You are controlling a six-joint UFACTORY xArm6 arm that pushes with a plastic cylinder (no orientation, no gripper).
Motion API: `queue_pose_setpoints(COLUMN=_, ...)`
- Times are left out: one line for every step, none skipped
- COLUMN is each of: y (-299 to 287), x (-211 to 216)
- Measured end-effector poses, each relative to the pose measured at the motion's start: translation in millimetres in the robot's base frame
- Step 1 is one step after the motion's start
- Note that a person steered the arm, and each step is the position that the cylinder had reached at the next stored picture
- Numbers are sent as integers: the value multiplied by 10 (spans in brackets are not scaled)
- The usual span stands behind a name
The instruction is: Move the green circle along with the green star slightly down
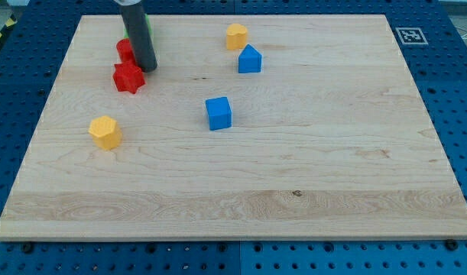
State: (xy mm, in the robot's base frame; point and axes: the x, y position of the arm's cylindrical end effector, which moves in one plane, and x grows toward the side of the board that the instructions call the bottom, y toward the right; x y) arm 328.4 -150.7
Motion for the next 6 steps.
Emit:
queue_pose_setpoints(y=54, x=-222)
queue_pose_setpoints(y=292, x=-595)
queue_pose_setpoints(y=413, x=-1042)
queue_pose_setpoints(y=265, x=-1364)
queue_pose_setpoints(y=116, x=-1371)
queue_pose_setpoints(y=-196, x=-1314)
